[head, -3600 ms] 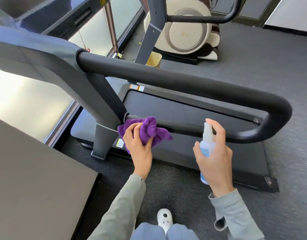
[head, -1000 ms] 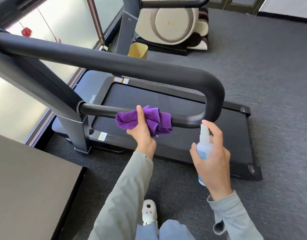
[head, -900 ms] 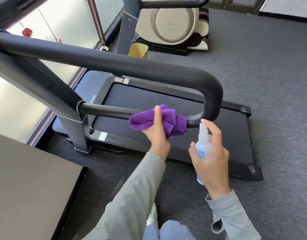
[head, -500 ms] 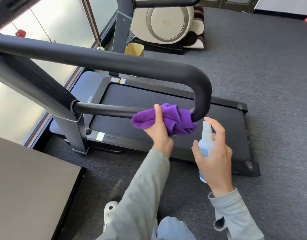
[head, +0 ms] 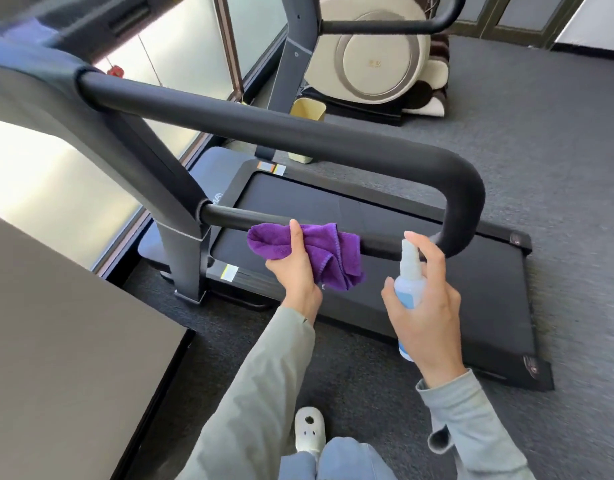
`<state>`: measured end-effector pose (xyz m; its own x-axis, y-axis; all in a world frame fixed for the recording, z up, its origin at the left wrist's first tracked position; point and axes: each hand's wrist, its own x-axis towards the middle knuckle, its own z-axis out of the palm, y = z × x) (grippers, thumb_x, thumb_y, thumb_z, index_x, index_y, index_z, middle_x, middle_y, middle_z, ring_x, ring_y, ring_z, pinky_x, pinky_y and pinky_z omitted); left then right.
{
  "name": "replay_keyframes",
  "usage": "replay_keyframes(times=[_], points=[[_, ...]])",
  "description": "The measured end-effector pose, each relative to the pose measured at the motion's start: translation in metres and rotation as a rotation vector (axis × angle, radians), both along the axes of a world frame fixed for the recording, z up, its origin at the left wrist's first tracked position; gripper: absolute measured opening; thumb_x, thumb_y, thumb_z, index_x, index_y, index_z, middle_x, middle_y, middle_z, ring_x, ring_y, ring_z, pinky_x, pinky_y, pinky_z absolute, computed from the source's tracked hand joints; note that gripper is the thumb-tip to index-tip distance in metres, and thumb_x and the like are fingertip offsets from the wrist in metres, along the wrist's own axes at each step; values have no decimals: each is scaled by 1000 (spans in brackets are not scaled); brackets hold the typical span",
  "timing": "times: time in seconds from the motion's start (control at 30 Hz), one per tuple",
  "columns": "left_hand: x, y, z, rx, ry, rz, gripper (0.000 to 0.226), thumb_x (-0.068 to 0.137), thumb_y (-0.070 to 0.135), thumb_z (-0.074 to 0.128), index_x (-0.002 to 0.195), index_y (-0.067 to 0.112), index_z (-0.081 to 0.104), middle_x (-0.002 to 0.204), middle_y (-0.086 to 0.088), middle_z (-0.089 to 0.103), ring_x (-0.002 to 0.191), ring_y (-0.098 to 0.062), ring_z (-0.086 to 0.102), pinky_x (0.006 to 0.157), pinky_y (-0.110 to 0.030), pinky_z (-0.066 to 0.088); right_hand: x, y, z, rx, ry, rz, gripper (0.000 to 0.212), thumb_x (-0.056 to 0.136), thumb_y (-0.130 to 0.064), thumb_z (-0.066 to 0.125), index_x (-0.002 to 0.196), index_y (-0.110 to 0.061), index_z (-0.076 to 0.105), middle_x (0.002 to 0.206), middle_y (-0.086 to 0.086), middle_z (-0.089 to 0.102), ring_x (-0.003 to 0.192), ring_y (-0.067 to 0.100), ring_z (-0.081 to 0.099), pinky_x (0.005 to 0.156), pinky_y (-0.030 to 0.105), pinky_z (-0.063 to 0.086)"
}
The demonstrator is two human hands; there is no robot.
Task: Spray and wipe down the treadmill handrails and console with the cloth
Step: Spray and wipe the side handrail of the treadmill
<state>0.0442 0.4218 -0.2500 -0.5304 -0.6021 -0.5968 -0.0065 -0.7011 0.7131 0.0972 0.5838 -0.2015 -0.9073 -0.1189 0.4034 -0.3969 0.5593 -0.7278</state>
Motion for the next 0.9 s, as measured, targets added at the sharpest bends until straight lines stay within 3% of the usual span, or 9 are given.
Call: replay_keyframes(times=[0.1,0.17,0.27,0.4,0.53,0.67,0.83,0.9], points=[[-5,-50,7,-34,-41,103,71,81,48,74,133,16,38,119,2,60,87,-9,64,78,-31,56,-4,-19,6,6,18,43,69,83,0,70,136,-32,40,127,-42,42,97,8,55,85,6,39],[-14,-83,12,-10,-59,113,83,81,49,73,140,11,28,127,-1,54,99,-18,62,88,-41,55,-4,-29,9,-2,30,50,69,82,0,70,136,-31,40,124,-50,39,94,1,51,85,-2,35],[-24,-108,11,45,-114,81,92,81,46,74,142,5,20,134,-7,47,115,-28,59,95,-52,51,0,-41,11,-3,26,37,69,82,1,70,135,-31,40,123,-52,38,91,2,52,83,-7,30],[-22,-99,2,24,-161,-13,92,80,45,76,139,4,19,136,-10,47,115,-26,58,98,-48,51,9,-61,8,27,-11,21,69,82,1,69,134,-32,39,122,-53,38,88,10,55,82,-4,33],[-10,-105,0,-8,-146,-101,92,80,46,76,140,6,19,119,-4,50,102,-23,60,95,-47,52,10,-84,10,54,1,-10,69,82,1,69,135,-31,40,128,-36,44,89,12,57,82,-1,34],[16,-123,0,-151,-185,-154,61,81,41,76,117,17,32,113,-1,54,100,-19,61,96,-41,51,3,-106,21,69,54,-86,70,82,2,69,136,-30,39,130,-23,47,94,13,57,82,12,39],[46,-152,19,-388,-115,-245,49,80,45,75,112,26,44,104,10,61,85,3,62,76,-22,46,-7,-142,56,97,159,-137,68,85,-7,69,138,-34,37,122,-9,64,86,21,63,75,30,52],[49,-162,35,-478,-65,-280,42,77,51,75,105,35,47,102,15,62,83,7,62,75,-21,45,-13,-158,76,101,207,-129,68,85,-8,69,138,-35,36,121,-5,65,85,25,64,72,35,54]])
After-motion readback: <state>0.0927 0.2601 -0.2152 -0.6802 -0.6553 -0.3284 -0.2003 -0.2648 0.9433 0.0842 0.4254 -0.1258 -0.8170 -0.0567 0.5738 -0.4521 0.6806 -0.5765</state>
